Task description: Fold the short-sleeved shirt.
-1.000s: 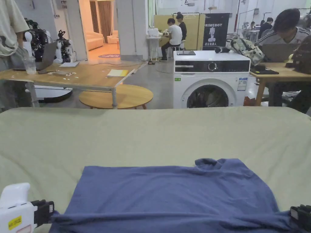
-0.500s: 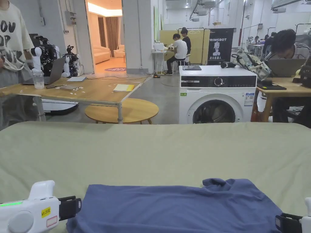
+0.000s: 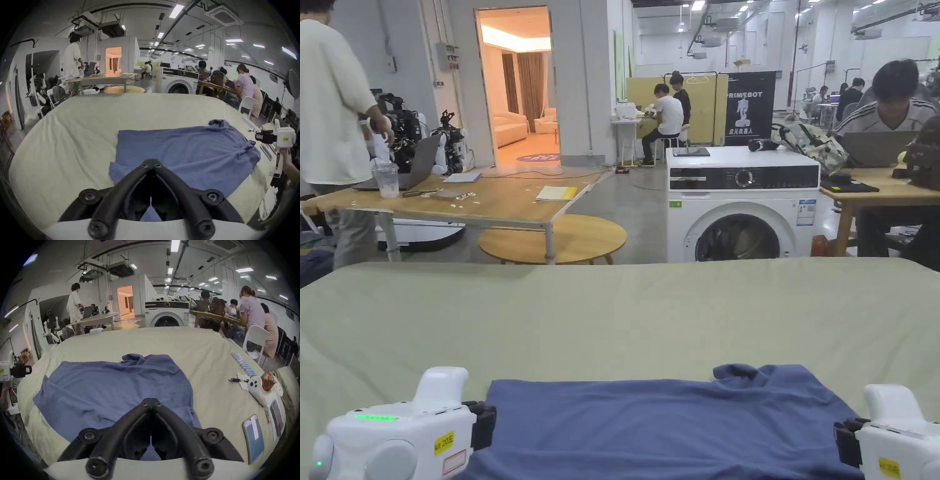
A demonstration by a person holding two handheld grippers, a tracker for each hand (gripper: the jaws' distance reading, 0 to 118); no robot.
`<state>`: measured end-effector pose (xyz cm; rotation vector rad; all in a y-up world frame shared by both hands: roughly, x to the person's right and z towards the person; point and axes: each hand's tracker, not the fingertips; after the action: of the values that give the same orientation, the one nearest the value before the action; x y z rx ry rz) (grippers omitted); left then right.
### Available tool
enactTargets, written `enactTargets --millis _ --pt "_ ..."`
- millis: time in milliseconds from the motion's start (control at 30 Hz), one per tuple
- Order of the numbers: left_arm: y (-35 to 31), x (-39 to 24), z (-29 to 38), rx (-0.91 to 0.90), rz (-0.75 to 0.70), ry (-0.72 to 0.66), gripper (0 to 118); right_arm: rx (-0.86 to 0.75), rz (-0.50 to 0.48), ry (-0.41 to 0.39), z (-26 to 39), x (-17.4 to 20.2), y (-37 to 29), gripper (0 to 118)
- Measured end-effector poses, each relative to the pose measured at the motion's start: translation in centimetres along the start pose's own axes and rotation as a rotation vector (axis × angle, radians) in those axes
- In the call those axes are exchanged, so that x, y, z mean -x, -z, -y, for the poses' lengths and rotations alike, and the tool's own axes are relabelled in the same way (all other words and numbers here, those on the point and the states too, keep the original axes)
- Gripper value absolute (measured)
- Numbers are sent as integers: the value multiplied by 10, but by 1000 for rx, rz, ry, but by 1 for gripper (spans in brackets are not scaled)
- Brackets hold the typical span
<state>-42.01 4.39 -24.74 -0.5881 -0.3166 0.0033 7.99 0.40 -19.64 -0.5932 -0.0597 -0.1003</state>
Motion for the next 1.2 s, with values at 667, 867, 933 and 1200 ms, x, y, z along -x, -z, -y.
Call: enactTargets --millis 667,867,933,1200 --pt "32 48 83 313 -55 -248 8 56 -42 58 65 -43 -72 0" --pt "37 41 75 350 -74 -185 4 66 56 152 61 -73 -63 42" --pt "38 41 75 356 -68 -175 4 77 39 218 66 -80 -50 72" --pt "28 34 80 340 -62 -190 4 209 73 174 77 -66 -14 4"
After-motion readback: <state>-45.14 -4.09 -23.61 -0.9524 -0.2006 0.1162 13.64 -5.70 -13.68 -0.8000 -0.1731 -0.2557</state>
